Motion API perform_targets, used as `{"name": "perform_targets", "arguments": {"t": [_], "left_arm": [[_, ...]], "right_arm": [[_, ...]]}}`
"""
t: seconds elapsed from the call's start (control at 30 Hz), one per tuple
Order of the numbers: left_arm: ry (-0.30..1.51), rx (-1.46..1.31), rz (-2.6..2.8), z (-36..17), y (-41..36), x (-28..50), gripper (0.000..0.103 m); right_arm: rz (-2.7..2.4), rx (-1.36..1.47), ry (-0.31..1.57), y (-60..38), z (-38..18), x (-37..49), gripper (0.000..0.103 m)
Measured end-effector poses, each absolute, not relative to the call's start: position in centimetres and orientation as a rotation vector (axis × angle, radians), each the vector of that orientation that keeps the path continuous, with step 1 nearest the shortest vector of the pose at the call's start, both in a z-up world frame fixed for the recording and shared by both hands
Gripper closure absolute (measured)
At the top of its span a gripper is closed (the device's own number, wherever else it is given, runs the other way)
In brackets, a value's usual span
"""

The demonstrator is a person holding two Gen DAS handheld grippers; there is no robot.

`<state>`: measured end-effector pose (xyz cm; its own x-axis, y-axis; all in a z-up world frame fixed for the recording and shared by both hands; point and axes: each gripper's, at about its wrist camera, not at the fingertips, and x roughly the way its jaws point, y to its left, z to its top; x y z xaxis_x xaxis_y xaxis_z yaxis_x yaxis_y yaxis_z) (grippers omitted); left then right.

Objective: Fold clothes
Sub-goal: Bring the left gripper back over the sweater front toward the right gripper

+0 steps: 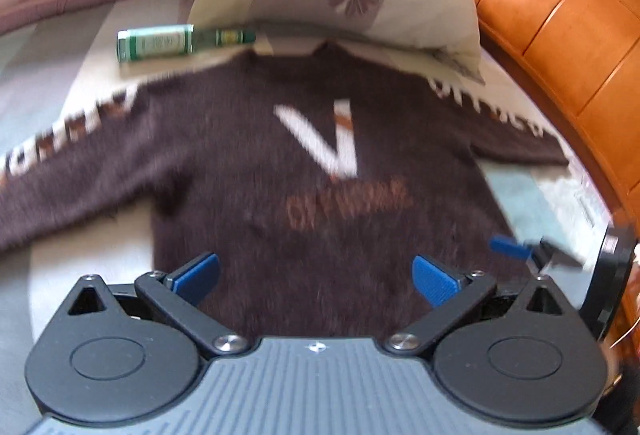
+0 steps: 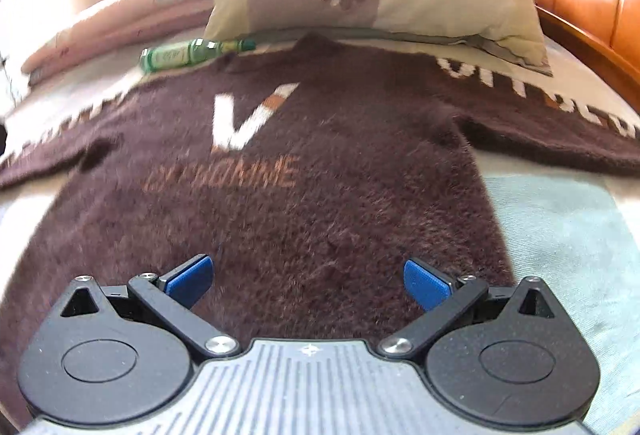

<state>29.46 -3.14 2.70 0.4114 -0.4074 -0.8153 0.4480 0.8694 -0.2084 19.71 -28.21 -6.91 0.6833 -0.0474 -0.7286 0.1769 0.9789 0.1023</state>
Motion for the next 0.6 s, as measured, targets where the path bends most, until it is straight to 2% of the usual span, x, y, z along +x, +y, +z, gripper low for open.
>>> {"name": "perform_targets", "arguments": {"t": [0.1, 0.27, 0.3, 0.43, 0.6], "left_arm": [[1.047, -0.024, -0.529, -1.2, -2.1, 27.3, 0.001], [1.206, -0.162, -0.538, -6.1, 0.2, 22.4, 0.001], [1.158, -0.150, -0.544, -5.7, 0.6, 20.7, 0.001], [1.297, -0.228, -0.573, -5.7, 1.6, 17.3, 0.001], [1.193, -0.158, -0.572, -4.6, 0.8, 16.3, 0.001]], "right_arm": [[-0.138, 0.142, 0.824, -28.0, -7.3, 19.8, 0.000], [-0.128, 0.215, 0.847, -28.9, -7.5, 19.8, 0.000], [-0.125, 0.225, 0.843, -29.1, -7.5, 19.7, 0.000], [-0.119, 0.242, 0.856, -29.0, -7.6, 19.8, 0.000], [-0.110, 0.216, 0.854, -28.5, -7.7, 19.8, 0.000]]}}
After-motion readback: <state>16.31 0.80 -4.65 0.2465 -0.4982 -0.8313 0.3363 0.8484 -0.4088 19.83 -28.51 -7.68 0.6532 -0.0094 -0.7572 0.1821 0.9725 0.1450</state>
